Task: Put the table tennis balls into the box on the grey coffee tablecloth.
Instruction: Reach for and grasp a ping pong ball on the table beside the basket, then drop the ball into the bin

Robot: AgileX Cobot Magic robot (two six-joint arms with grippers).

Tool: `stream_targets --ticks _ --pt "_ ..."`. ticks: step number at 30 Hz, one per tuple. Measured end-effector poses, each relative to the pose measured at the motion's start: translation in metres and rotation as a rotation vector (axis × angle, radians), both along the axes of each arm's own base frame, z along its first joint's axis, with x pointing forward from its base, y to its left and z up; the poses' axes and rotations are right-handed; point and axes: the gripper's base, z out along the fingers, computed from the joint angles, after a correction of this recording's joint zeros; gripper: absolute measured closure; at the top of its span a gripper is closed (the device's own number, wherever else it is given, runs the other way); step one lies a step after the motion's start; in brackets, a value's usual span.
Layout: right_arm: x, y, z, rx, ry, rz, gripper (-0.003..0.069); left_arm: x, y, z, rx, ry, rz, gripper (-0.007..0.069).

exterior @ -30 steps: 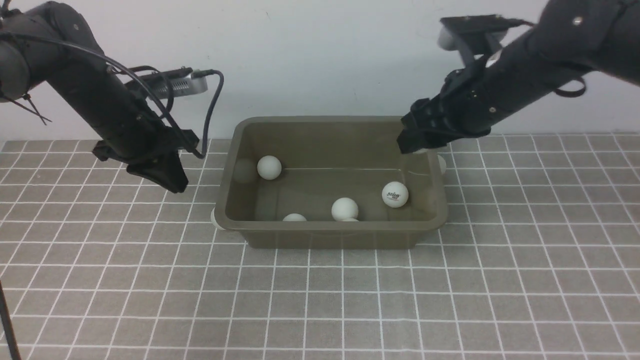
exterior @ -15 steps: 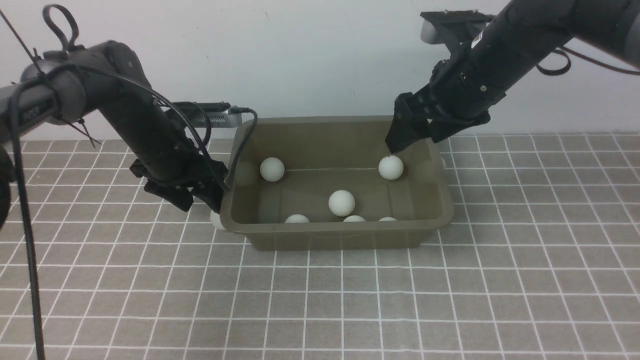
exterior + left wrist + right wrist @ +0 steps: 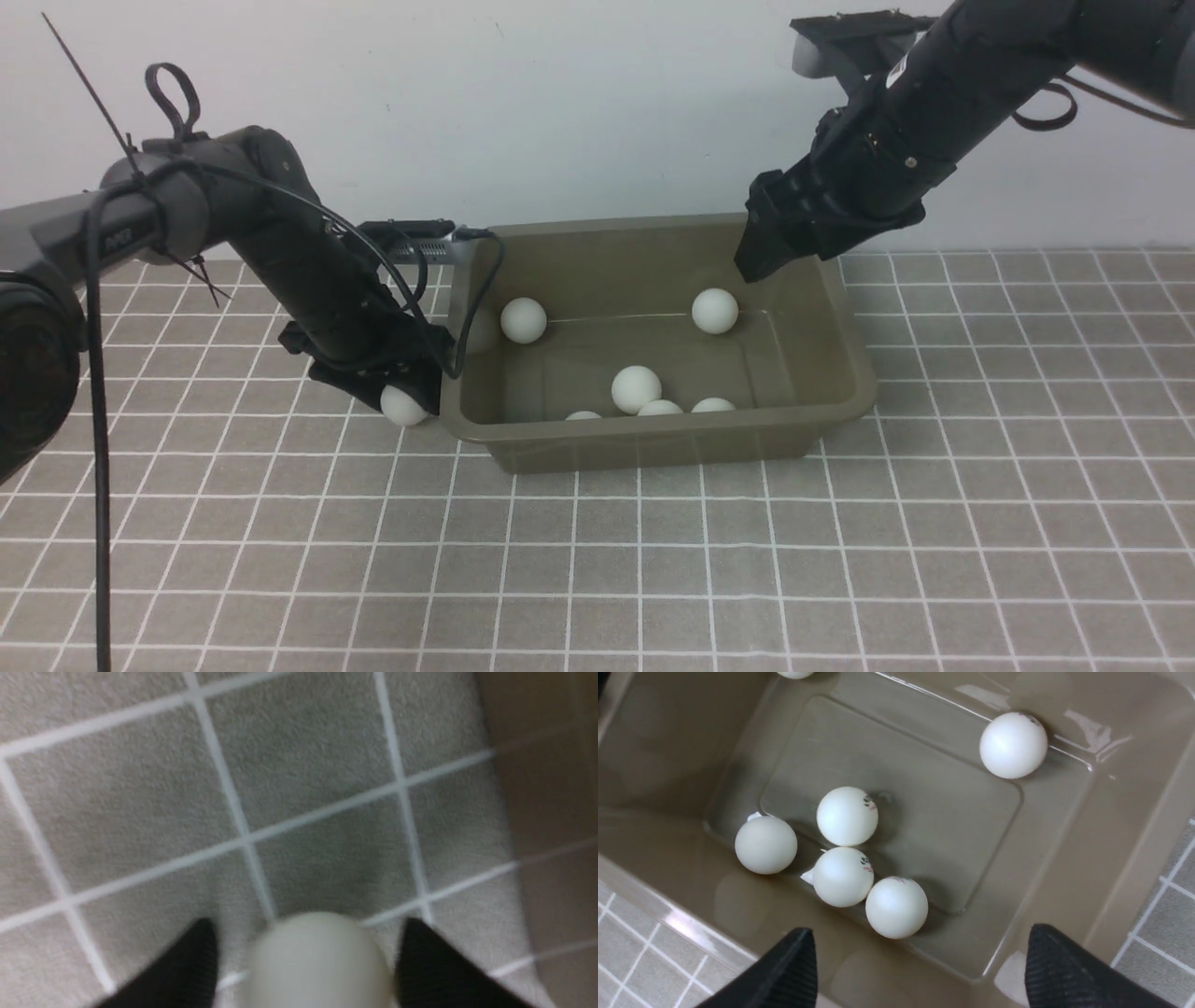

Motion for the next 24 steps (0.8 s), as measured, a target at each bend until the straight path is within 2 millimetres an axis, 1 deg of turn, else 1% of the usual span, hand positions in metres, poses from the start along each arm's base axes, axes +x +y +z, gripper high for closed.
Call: stream_targets --ticks 1,2,3,4,5,6,7,8,9,10,11,12,14,15,16,17,18,19,20,21,22,24 --pt "0.0 0.0 0.0 -0.003 -0.001 -0.001 0.0123 0.0 0.0 0.0 0.001 0.002 0.0 0.029" --pt "0.001 -0.003 0.0 -0.013 -0.001 -0.016 0.013 -0.001 0.001 0.005 0.017 0.032 -0.002 0.0276" --pt "0.002 -0.006 -0.001 -0.02 0.0 -0.029 0.0135 0.001 0.003 0.013 0.035 0.037 0.011 0.0272" --pt "0.002 -0.007 -0.001 -0.021 0.0 -0.031 0.0137 0.002 0.003 0.016 0.039 0.035 0.013 0.0272" --pt "0.005 -0.017 -0.001 -0.033 0.007 -0.061 0.0155 0.005 0.006 0.031 0.06 0.014 0.037 0.0272" --pt "0.007 -0.027 -0.002 -0.044 0.012 -0.084 0.0172 0.008 0.007 0.053 0.061 -0.03 0.06 0.0272" --pt "0.008 -0.028 -0.002 -0.045 0.013 -0.088 0.0175 0.008 0.008 0.056 0.06 -0.038 0.064 0.0272" --pt "0.011 -0.043 -0.002 -0.054 0.022 -0.126 0.0198 0.011 0.006 0.083 0.041 -0.109 0.076 0.0272" --pt "0.013 -0.052 -0.002 -0.054 0.025 -0.15 0.0213 0.012 0.003 0.098 0.021 -0.149 0.077 0.0272" --pt "0.015 -0.066 -0.002 -0.052 0.029 -0.188 0.0237 0.012 -0.005 0.119 -0.027 -0.204 0.073 0.0272" --pt "0.016 -0.069 -0.002 -0.051 0.028 -0.195 0.0242 0.012 -0.006 0.122 -0.035 -0.212 0.071 0.0272" --pt "0.018 -0.084 -0.001 -0.043 0.033 -0.237 0.0274 0.01 -0.021 0.142 -0.09 -0.265 0.045 0.0272" --pt "0.019 -0.101 0.0 -0.032 0.04 -0.282 0.031 0.009 -0.04 0.151 -0.139 -0.3 0.007 0.0272" --pt "0.019 -0.108 0.001 -0.022 0.045 -0.3 0.0335 0.007 -0.056 0.15 -0.15 -0.306 -0.027 0.0272" --pt "0.019 -0.113 0.002 -0.018 0.046 -0.311 0.0354 0.007 -0.07 0.143 -0.151 -0.304 -0.055 0.0272" --pt "0.019 -0.114 0.002 -0.018 0.048 -0.312 0.0362 0.007 -0.078 0.137 -0.15 -0.296 -0.071 0.0272" --pt "0.019 -0.115 0.002 -0.019 0.048 -0.313 0.0365 0.007 -0.08 0.135 -0.148 -0.293 -0.074 0.0272" --pt "0.018 -0.115 0.002 -0.02 0.048 -0.306 0.0383 0.008 -0.093 0.118 -0.133 -0.261 -0.1 0.0272" --pt "0.018 -0.115 0.002 -0.021 0.048 -0.302 0.039 0.009 -0.099 0.109 -0.122 -0.242 -0.115 0.0272" --pt "0.018 -0.115 0.002 -0.018 0.051 -0.297 0.0399 0.01 -0.104 0.094 -0.1 -0.212 -0.128 0.0272" --pt "0.018 -0.115 0.002 -0.019 0.053 -0.296 0.0401 0.01 -0.106 0.092 -0.095 -0.207 -0.133 0.0272" --pt "0.018 -0.115 0.002 -0.018 0.055 -0.293 0.0408 0.011 -0.109 0.071 -0.039 -0.154 -0.141 0.0267"
